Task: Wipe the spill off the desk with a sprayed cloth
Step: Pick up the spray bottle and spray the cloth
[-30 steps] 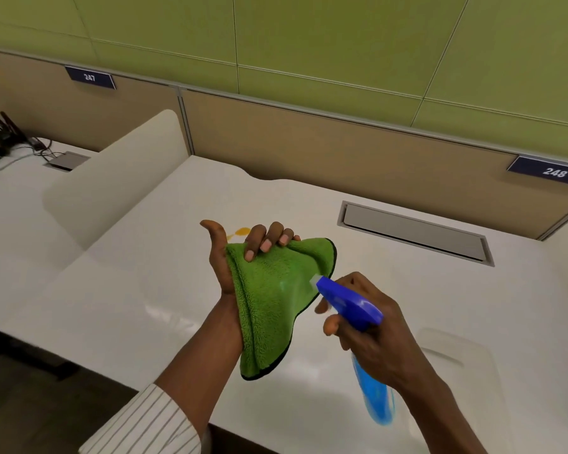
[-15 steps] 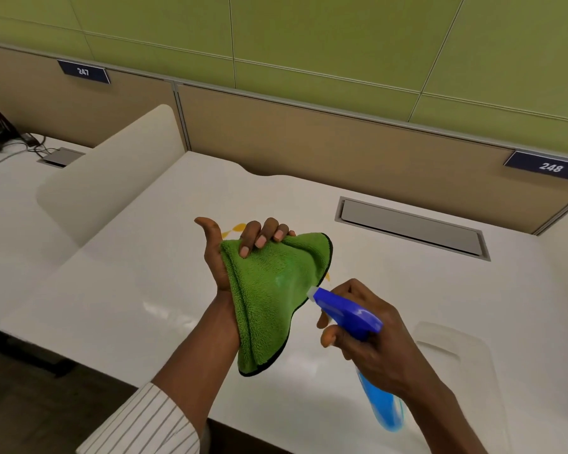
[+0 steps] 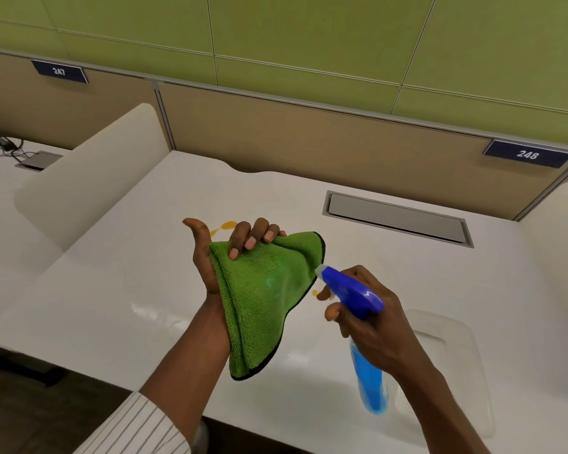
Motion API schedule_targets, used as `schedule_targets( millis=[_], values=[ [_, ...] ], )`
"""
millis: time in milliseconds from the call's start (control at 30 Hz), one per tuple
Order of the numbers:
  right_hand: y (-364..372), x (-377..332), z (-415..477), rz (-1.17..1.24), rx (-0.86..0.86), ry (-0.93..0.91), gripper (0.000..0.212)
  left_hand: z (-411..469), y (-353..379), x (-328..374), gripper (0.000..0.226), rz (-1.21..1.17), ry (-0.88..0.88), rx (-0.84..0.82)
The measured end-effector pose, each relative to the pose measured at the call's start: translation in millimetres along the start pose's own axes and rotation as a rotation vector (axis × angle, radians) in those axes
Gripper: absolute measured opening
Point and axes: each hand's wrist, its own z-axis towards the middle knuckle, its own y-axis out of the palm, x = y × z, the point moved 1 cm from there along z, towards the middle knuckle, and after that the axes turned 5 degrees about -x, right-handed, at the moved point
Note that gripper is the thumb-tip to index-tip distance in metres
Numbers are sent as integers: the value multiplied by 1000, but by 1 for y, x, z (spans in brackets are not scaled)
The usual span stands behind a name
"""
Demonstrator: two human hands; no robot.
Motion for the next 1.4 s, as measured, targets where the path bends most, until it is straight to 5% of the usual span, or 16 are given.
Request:
schedule_targets(
  millis=[100,300,433,733,1067,1300,1400],
  values=[
    [-11,8,3,87,61,-2,20,-2,0,1,87,16,-8,-7],
    [-40,45,17,109,201,-22,34,-13,-1,-2,86,16,-31,3],
    [-56,75,29,18,266,28,18,-22,-5,-4,85,33,-47,20],
    [-71,104,54,15,388,178,20,-35,-11,-11,86,7,-70,77],
    [-64,121,68,54,365,273,62,-43,-20,-14,87,-2,-125,99],
    [-61,137,73,87,405,371,46,-45,-26,-10,87,-1,-129,104],
    [-55,140,68,49,467,406,64,-46,-30,-7,86,-1,-132,115]
  ],
)
